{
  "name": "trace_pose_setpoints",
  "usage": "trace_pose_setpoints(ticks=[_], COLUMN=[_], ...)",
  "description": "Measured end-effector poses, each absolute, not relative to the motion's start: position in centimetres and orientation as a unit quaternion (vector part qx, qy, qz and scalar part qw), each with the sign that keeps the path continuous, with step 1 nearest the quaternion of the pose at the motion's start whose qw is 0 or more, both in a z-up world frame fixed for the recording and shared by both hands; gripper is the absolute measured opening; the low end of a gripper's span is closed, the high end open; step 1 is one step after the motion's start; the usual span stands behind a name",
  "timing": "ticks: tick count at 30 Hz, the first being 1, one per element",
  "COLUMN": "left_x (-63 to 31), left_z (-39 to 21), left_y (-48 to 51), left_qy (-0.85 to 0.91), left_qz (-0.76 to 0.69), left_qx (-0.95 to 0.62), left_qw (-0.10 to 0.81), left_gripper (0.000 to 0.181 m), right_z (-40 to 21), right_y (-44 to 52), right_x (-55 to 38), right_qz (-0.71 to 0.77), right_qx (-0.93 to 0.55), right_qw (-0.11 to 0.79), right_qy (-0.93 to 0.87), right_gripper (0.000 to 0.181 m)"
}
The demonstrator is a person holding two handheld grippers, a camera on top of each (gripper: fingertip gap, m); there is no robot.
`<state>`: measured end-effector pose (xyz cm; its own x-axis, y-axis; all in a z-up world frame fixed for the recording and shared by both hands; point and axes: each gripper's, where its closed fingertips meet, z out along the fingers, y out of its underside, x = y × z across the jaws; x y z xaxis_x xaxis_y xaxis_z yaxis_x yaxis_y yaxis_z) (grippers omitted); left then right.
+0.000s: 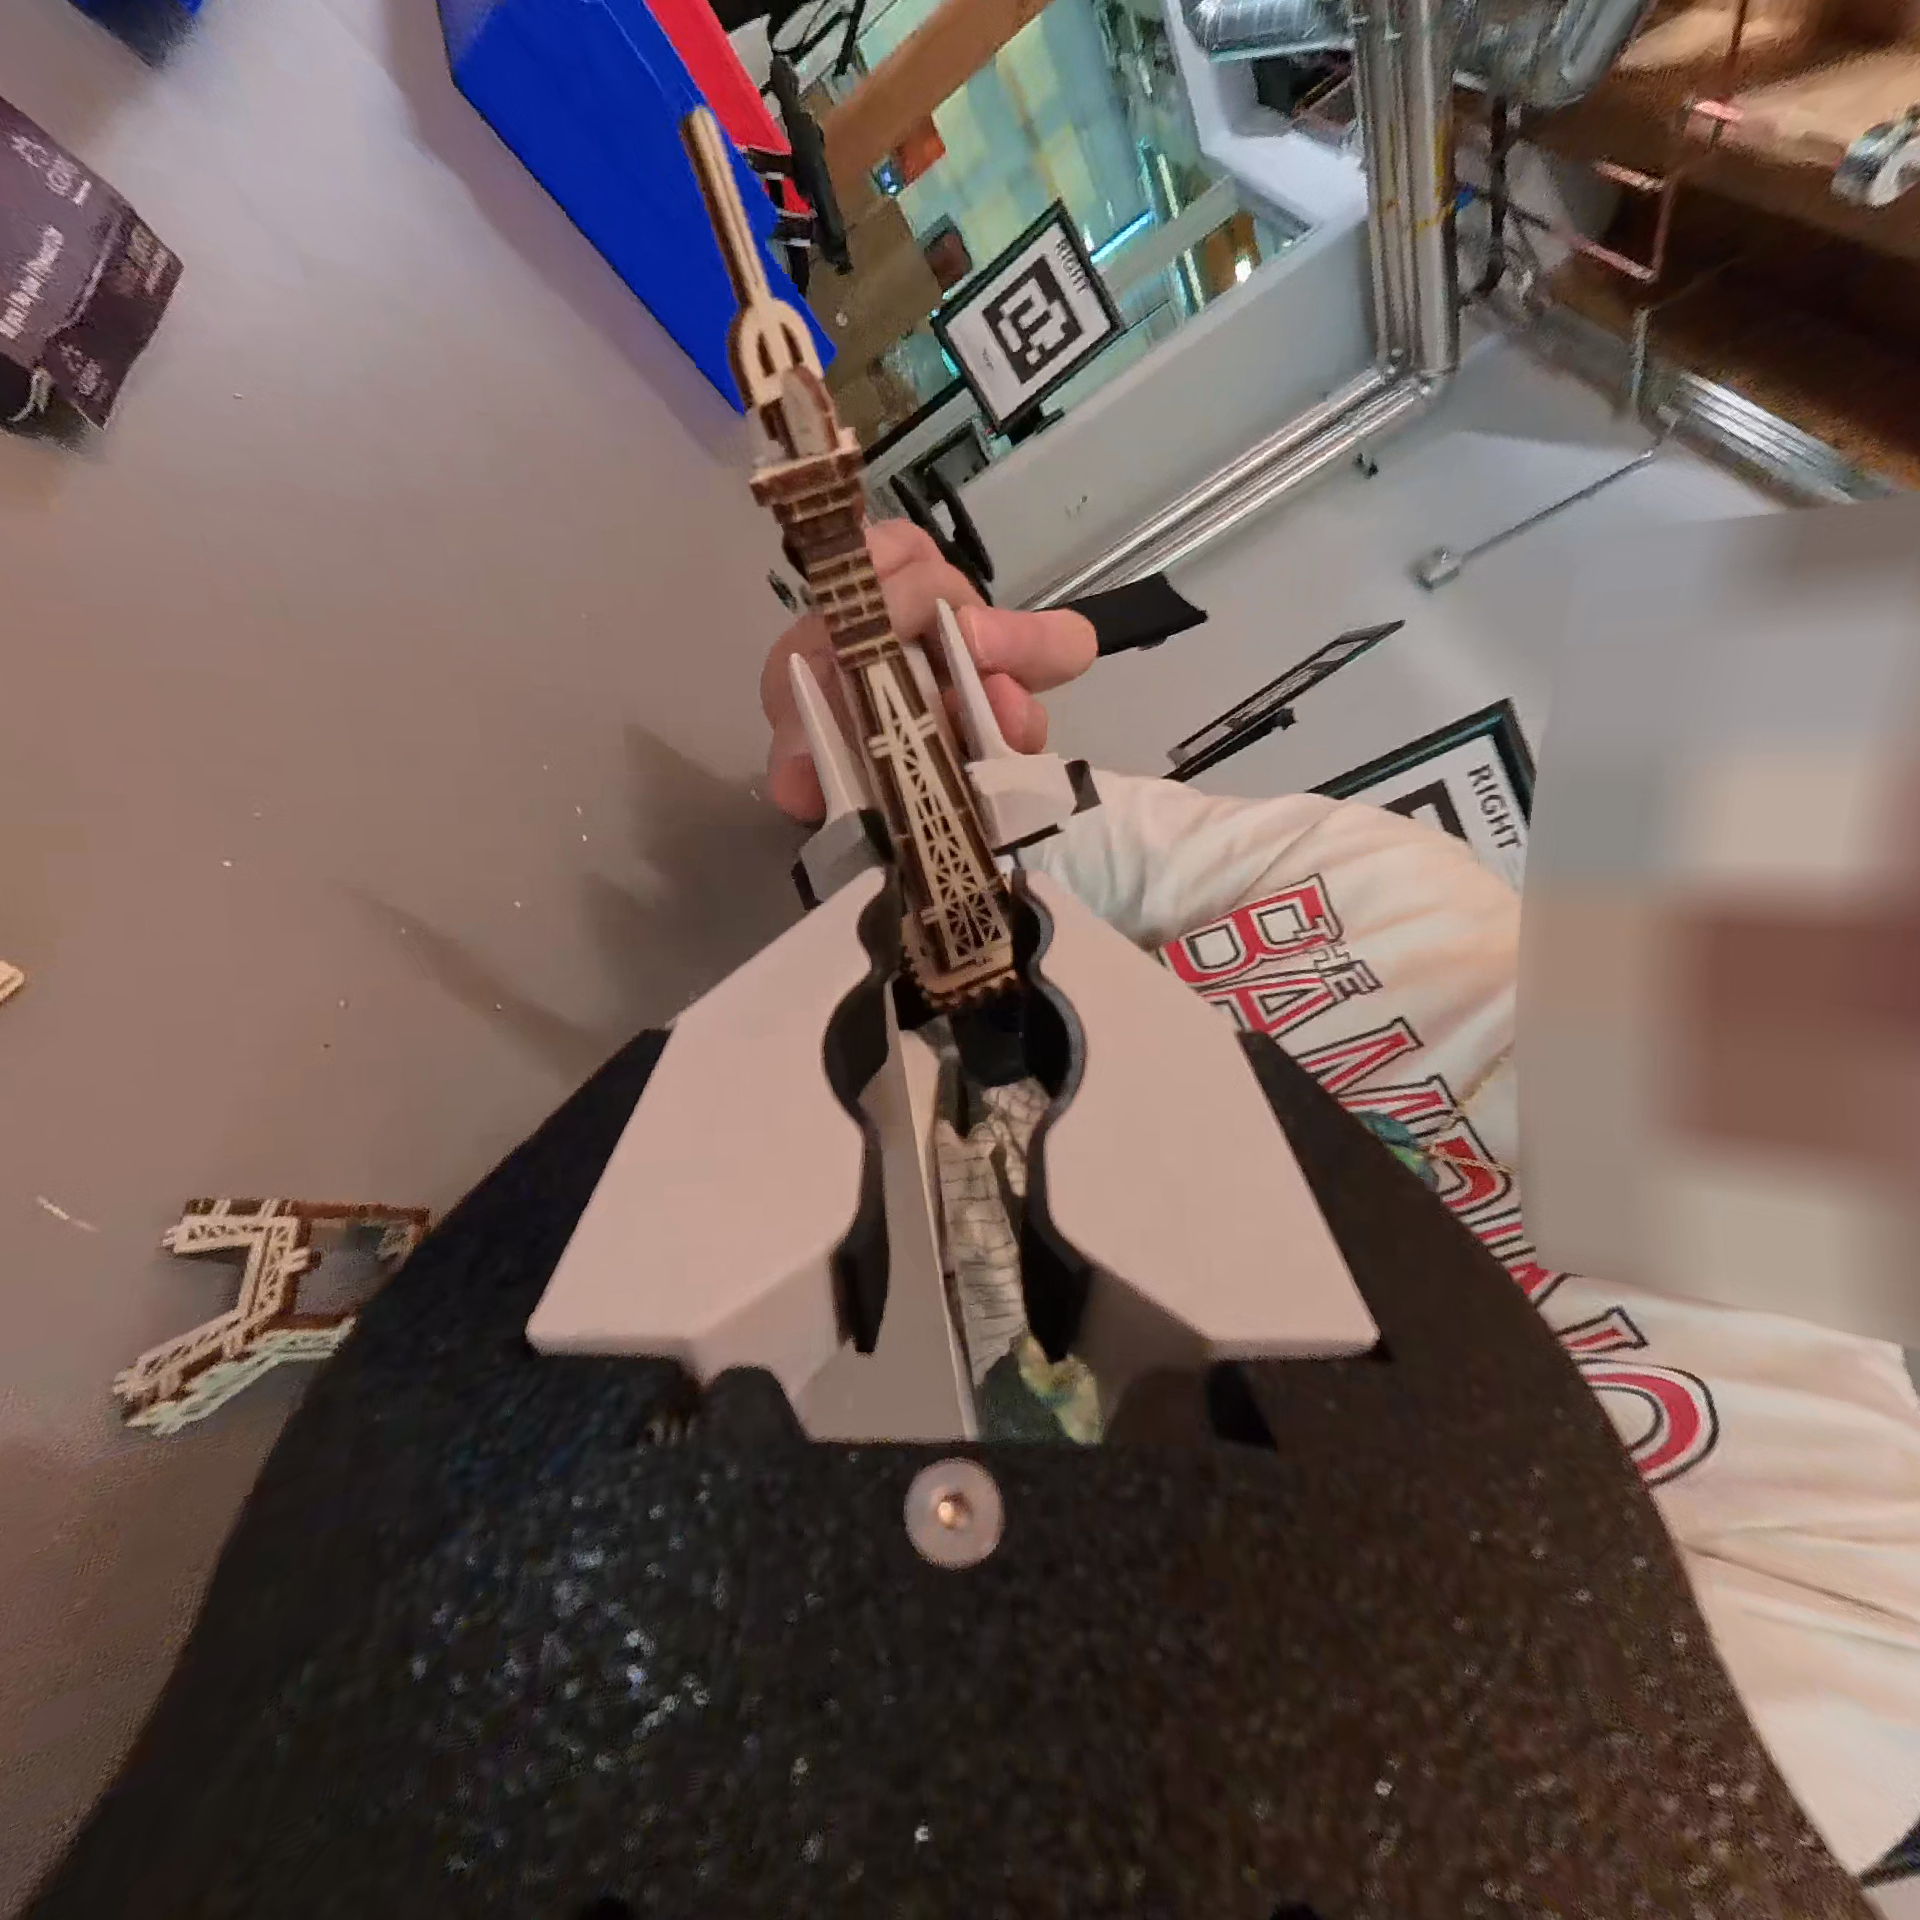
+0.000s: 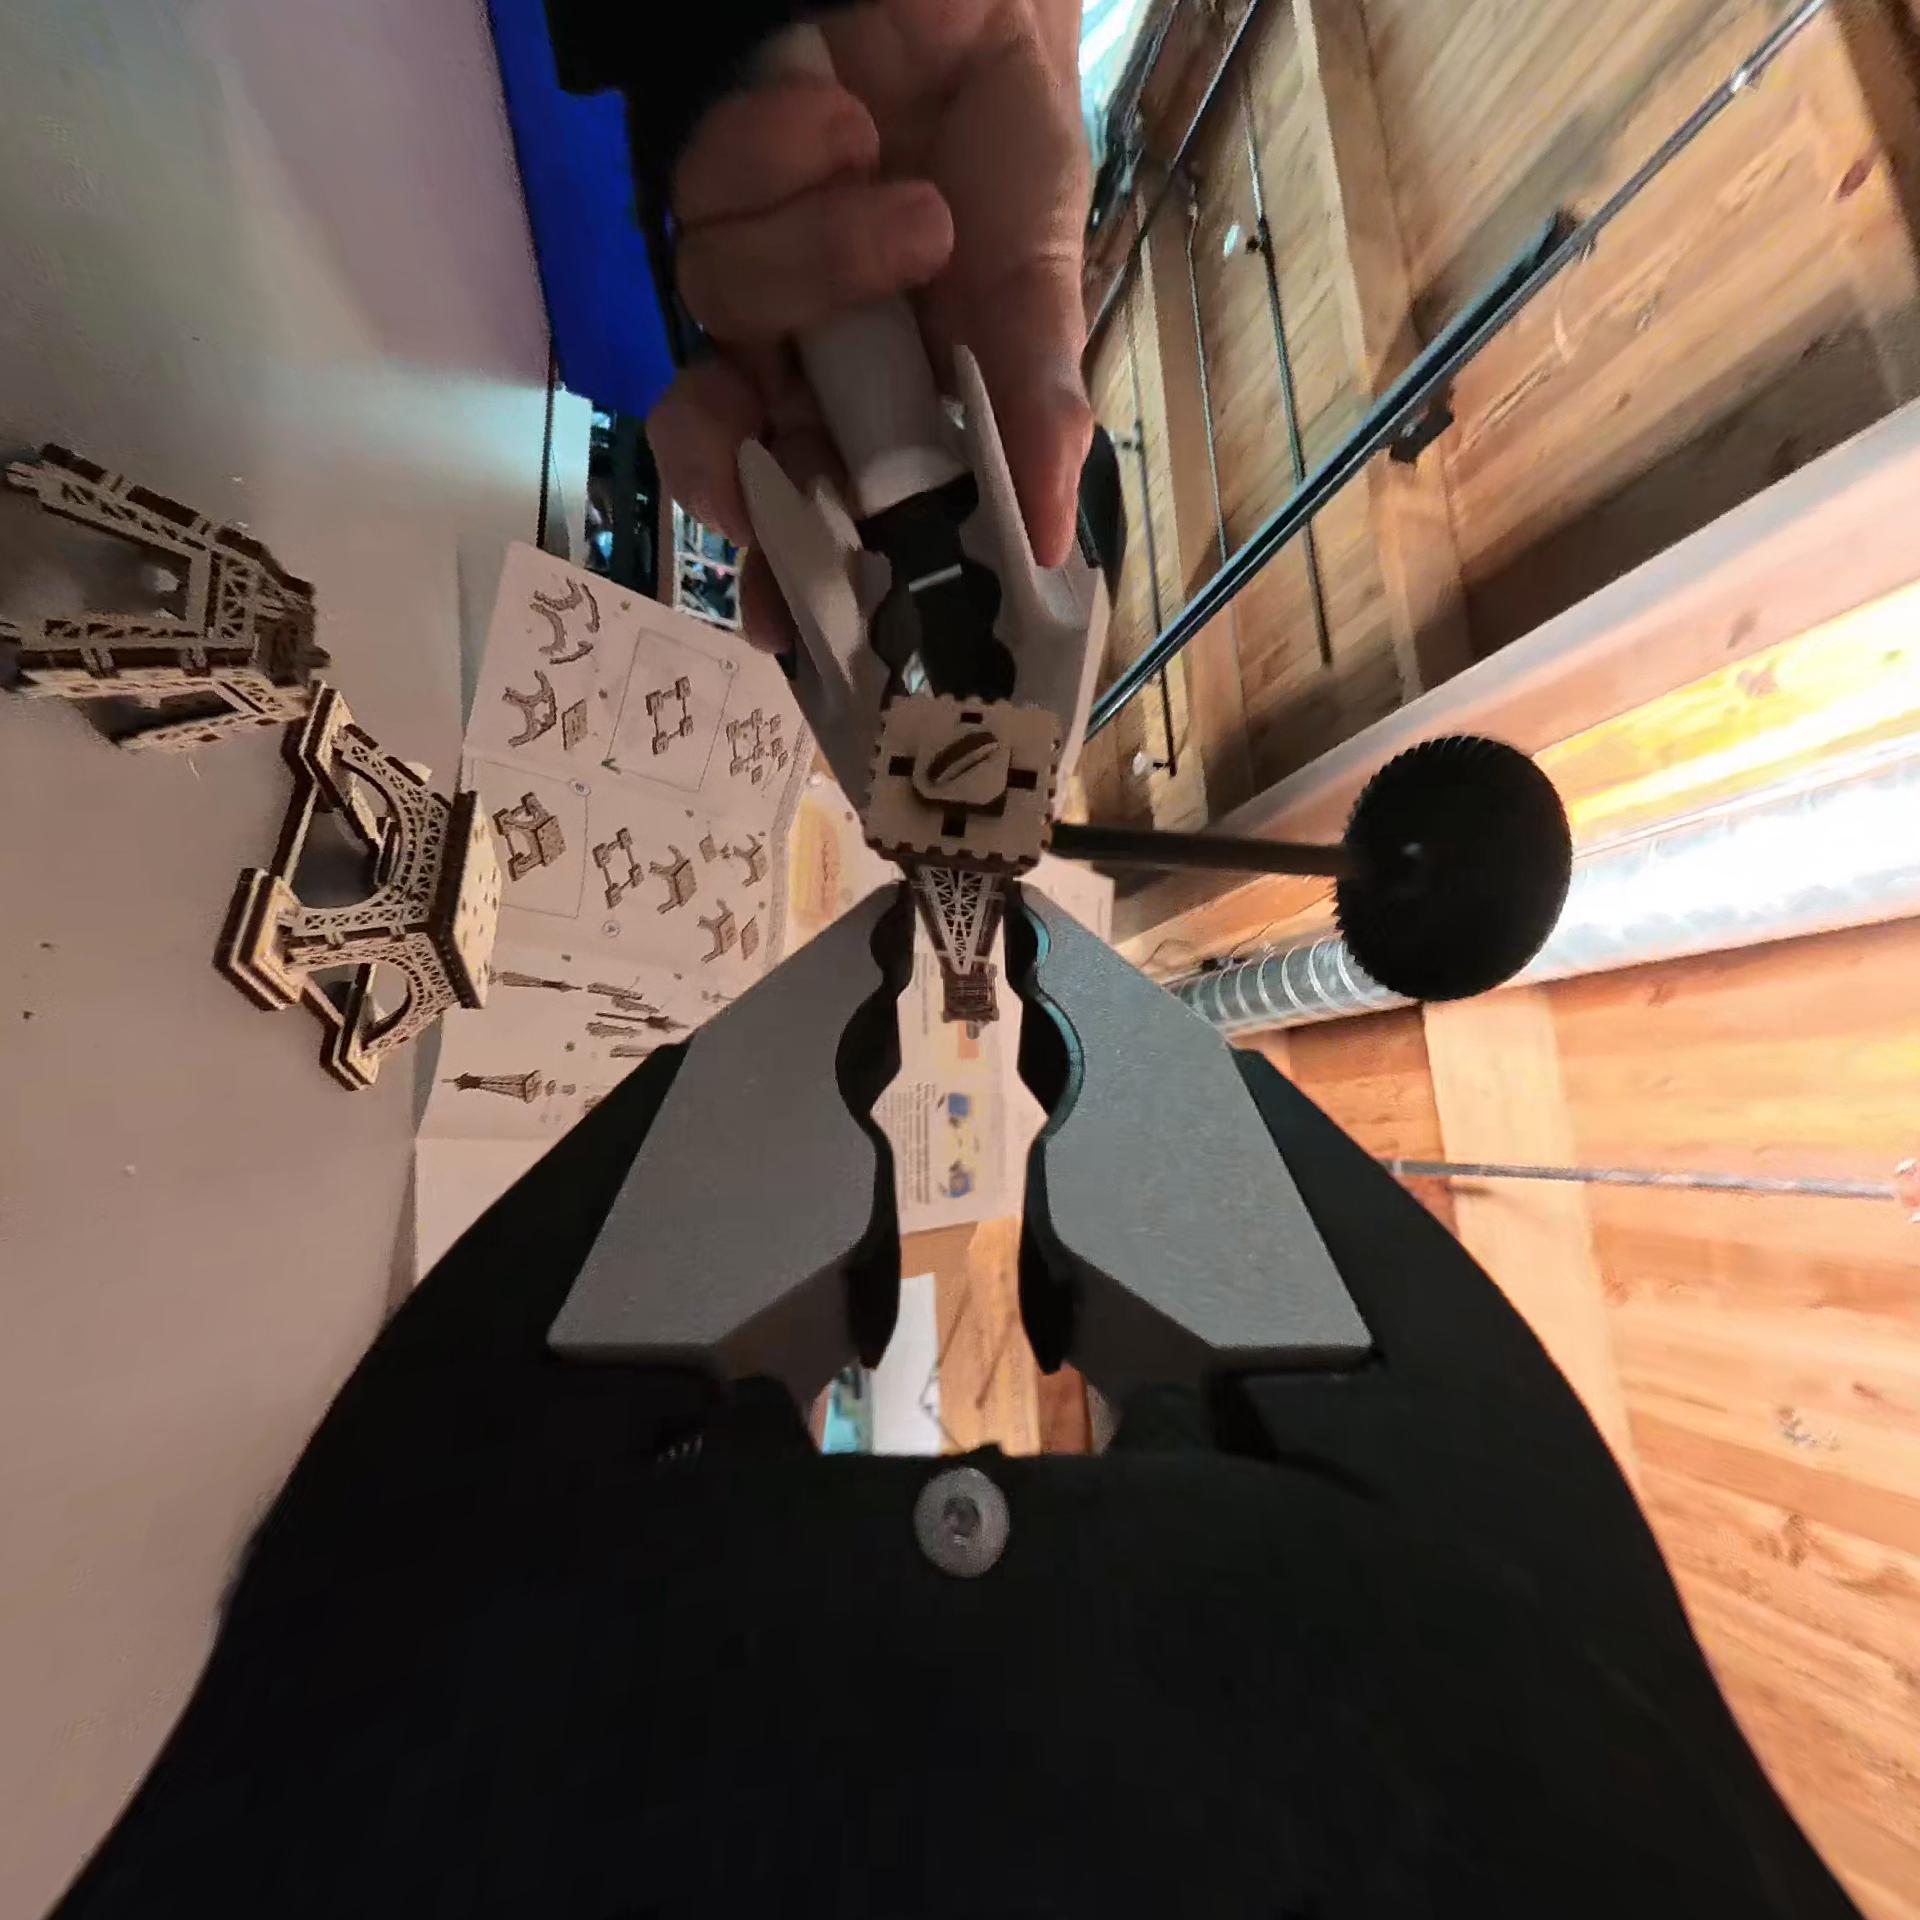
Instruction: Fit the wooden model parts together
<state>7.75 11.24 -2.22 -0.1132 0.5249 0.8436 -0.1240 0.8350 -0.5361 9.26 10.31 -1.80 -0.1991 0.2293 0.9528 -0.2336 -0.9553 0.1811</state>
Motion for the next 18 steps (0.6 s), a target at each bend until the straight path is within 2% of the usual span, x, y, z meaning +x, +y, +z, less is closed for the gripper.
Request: trace_pose_setpoints(ticks=[3,6,8,9,10,11,13,18], left_x=[8.2,10.0,11.5,12.3,13.0,13.4,13.7,10.3], left_z=[-2.7,-2.3,-2.2,-2.2,-2.3,-2.5,-2.9,-3.7], left_y=[10.6,9.3,8.7,8.4,8.3,8.3,8.1,7.9], left_qy=[-0.707,-0.714,-0.729,-0.737,-0.751,-0.759,-0.769,-0.765], left_qz=[0.257,0.338,0.423,0.475,0.52,0.555,0.599,0.62], left_qx=[-0.127,-0.103,-0.099,-0.097,-0.098,-0.111,-0.108,-0.142], left_qw=[0.646,0.605,0.529,0.47,0.396,0.321,0.197,0.098], left_gripper=[0.017,0.012,0.006,0.0,0.001,0.01,0.044,0.047], right_z=[-1.9,-2.4,-2.6,-2.9,-3.2,-3.7,-4.7,-5.4], right_y=[10.1,8.6,6.9,5.9,5.4,4.7,3.4,3.5], right_x=[9.4,9.4,9.2,9.1,8.7,8.4,7.8,7.8], right_qz=[0.776,0.763,0.749,0.738,0.73,0.717,0.687,0.669], right_qx=[0.611,0.622,0.632,0.639,0.645,0.653,0.669,0.677], right_qw=[0.156,0.173,0.182,0.185,0.178,0.175,0.173,0.159], right_qy=[-0.002,-0.036,-0.081,-0.113,-0.138,-0.169,-0.225,-0.261], right_gripper=[0.015,0.015,0.015,0.015,0.015,0.015,0.015,0.015])
